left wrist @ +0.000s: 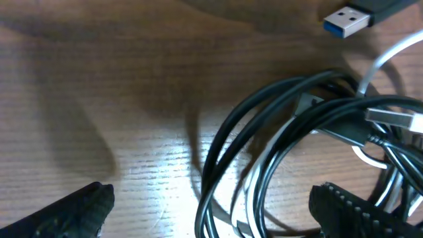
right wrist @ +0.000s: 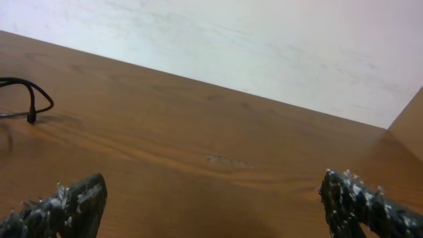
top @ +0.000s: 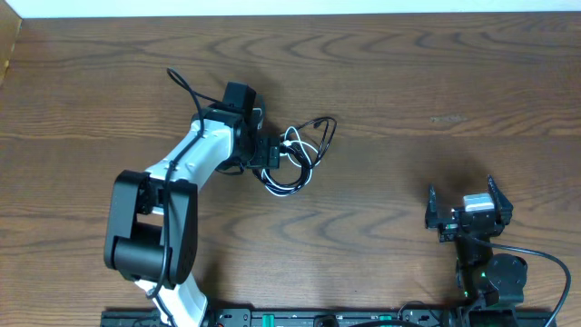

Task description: Untangle cables

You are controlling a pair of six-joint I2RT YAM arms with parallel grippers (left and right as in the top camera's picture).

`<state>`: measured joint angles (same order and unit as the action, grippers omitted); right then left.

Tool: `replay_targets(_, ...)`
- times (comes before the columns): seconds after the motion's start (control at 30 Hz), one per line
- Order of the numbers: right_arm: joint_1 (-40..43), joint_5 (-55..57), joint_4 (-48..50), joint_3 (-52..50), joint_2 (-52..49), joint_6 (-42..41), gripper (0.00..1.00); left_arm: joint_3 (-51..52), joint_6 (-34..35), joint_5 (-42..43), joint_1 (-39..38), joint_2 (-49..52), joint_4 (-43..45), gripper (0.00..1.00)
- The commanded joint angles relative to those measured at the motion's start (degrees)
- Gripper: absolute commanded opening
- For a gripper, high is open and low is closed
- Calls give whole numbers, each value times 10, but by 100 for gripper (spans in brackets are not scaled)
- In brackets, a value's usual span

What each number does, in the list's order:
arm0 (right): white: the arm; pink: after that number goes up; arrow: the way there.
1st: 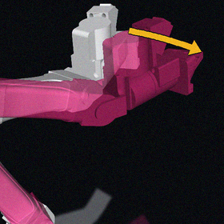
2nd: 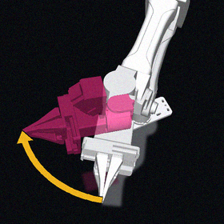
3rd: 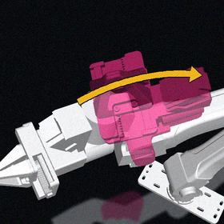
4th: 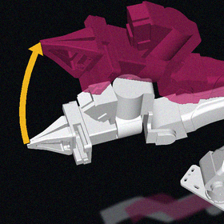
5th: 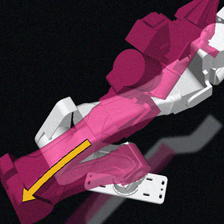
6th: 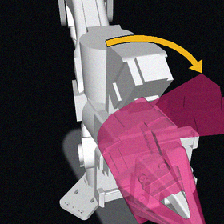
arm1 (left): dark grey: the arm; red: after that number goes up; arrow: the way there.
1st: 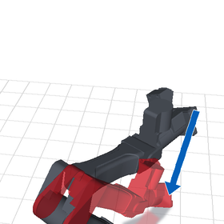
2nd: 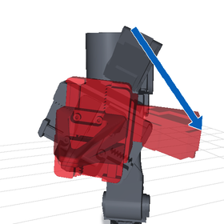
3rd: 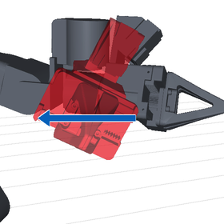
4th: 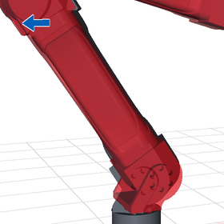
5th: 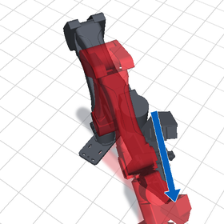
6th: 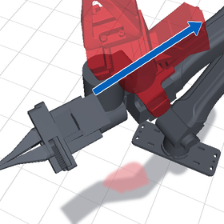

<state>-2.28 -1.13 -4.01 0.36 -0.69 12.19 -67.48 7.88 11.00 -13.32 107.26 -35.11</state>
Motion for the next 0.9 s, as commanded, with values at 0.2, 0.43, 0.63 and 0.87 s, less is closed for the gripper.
replay_targets(0.2, -4, -3, -2, 0, 3, 5, 99, -1, 3, -12, 1, 3, -6, 99)
replay_targets(0.43, -4, -3, -2, 0, 3, 5, 99, -1, 3, -12, 1, 3, 1, 99)
replay_targets(0.63, -4, -3, -2, 0, 3, 5, 99, -1, 3, -12, 1, 3, 15, 98)
replay_targets(0.87, -4, -3, -2, 0, 3, 5, 99, -1, 3, -12, 1, 3, 16, 98)
